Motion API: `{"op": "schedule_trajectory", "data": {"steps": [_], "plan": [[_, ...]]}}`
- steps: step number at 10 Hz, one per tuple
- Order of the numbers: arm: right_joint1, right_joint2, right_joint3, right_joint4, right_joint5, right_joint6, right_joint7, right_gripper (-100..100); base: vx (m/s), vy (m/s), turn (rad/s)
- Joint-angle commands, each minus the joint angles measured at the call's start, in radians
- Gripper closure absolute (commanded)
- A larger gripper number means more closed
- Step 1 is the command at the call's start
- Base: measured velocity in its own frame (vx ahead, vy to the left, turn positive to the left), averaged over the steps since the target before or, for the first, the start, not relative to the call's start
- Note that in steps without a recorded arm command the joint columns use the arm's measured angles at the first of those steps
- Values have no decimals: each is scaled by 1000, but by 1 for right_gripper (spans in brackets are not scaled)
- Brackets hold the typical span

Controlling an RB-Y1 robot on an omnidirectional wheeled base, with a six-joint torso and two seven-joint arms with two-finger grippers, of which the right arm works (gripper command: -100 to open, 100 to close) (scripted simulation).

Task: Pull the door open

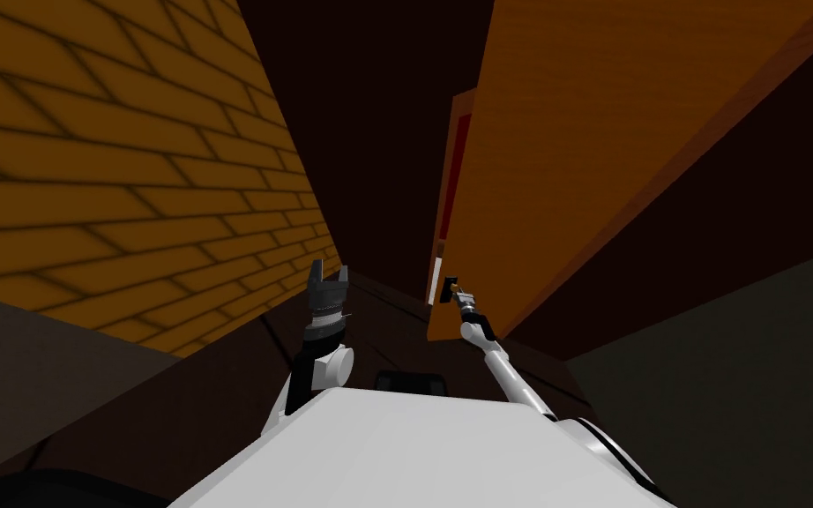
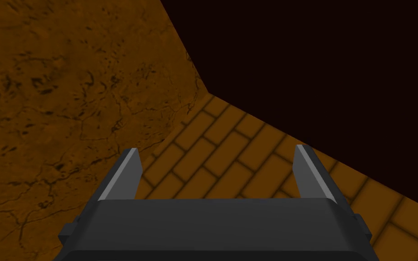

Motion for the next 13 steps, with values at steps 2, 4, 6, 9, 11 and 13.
{"op": "schedule_trajectory", "data": {"steps": [2, 4, 6, 9, 11, 13], "plan": [[0, 1, 1, 0, 0, 1, 0, 100, -14, 5, -6], [0, 1, 1, 0, 0, 1, 0, 100, -3, 0, -1], [6, -4, 52, -24, 9, 1, -17, -100, -182, -73, 164], [13, -9, 104, -49, 18, 2, -35, -100, -202, -129, 107], [17, -13, 138, -66, 24, 3, -47, -100, -153, -121, 102], [24, -12, 137, -77, 24, 6, -43, -100, -104, -87, 49]]}}
